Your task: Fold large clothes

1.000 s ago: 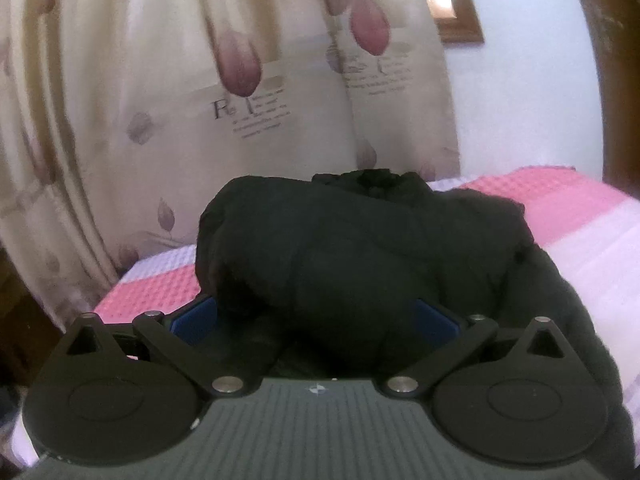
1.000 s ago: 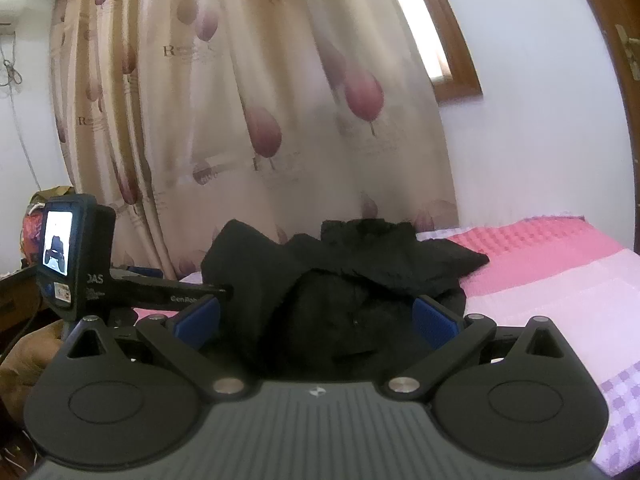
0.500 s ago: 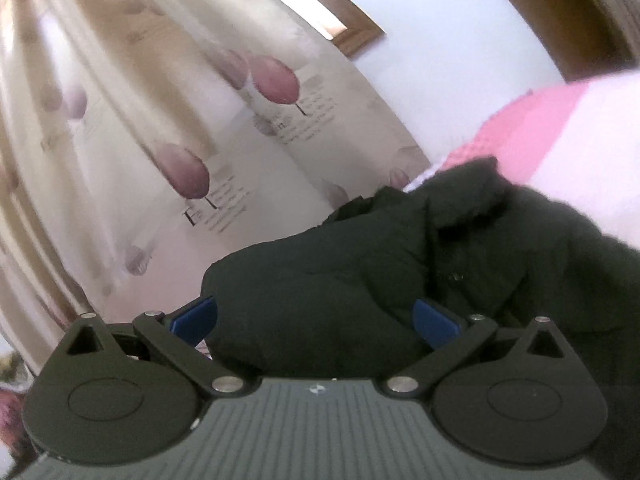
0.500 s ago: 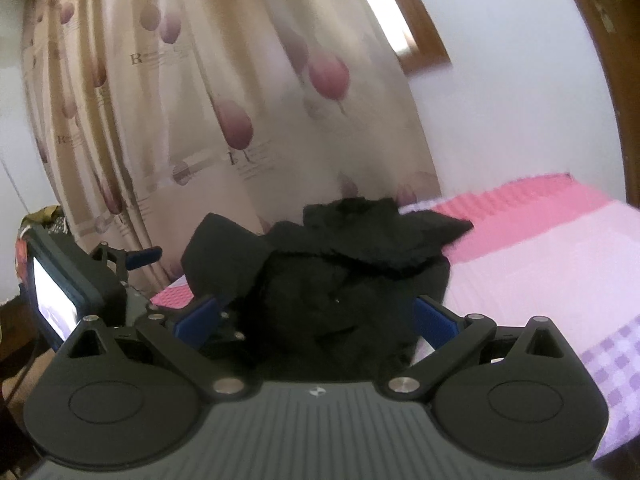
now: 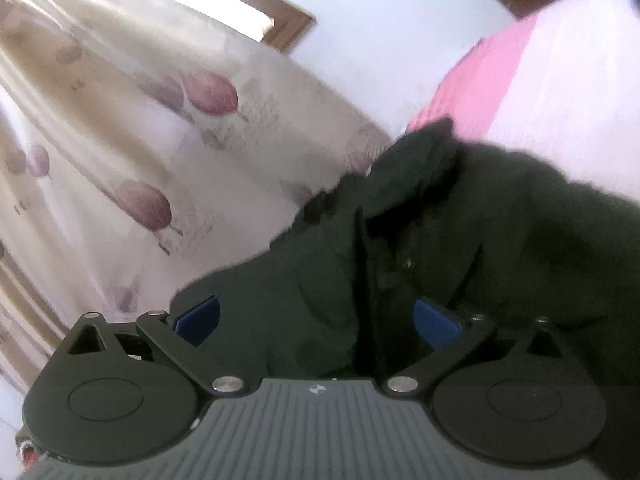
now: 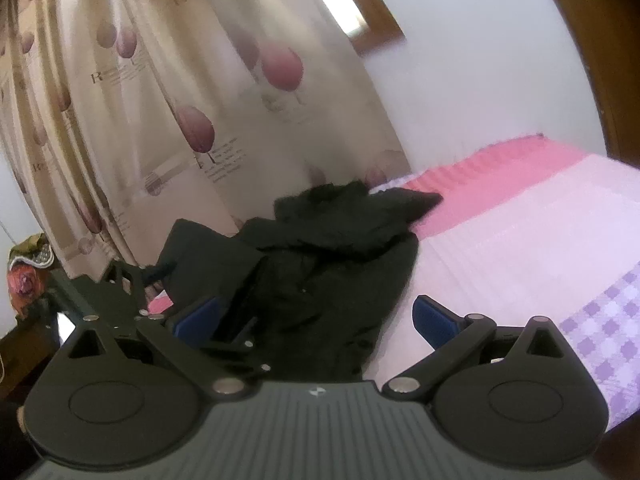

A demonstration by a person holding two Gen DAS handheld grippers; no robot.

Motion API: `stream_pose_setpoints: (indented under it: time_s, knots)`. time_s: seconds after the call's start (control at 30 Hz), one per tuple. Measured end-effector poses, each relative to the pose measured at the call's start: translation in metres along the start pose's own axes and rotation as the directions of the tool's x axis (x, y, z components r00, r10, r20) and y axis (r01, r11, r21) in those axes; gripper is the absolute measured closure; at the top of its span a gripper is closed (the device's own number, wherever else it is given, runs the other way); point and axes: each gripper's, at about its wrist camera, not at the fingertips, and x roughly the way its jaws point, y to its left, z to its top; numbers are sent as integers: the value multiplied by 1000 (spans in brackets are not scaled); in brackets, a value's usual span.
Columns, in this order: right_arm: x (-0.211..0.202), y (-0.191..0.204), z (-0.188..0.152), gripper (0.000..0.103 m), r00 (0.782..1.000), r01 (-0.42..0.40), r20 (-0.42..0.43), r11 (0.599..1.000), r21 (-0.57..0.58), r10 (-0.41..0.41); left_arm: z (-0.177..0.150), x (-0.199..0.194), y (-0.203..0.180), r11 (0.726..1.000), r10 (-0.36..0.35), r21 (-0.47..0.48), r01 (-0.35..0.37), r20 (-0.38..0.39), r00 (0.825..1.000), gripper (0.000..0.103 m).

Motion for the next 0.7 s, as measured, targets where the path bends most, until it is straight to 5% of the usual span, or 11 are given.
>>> stream_pose_setpoints:
  time_s: [0.07, 0.2, 0.33, 0.5, 0.6, 0.7]
  knots:
    - [0, -1, -2, 0, 1000, 0, -2, 1000, 5, 0, -1, 13, -1, 1000, -20, -19, 19, -52, 998, 9]
    - [0, -4, -2, 0, 1000, 4, 0, 1000, 9, -4, -6, 36, 8, 996, -32, -84, 17, -180, 983, 85]
    - [-1, -5, -1, 0, 1000, 14, -2, 1000, 5, -14, -6, 37, 68, 959, -80, -283, 21, -200, 977, 86]
    - [0, -3, 1, 0, 999, 30, -9, 999, -12, -30, -17, 32, 190, 877, 66, -455, -158, -210, 975, 86]
    - [7, -2, 1, 0, 999, 28, -25, 1000, -9, -28, -41, 49, 263, 807, 167, -506, -303, -297, 940, 86]
    - [16, 3, 1, 0, 999, 12, -49, 1000, -10, -12, -69, 86, 321, 763, 246, -479, -433, -404, 881, 87]
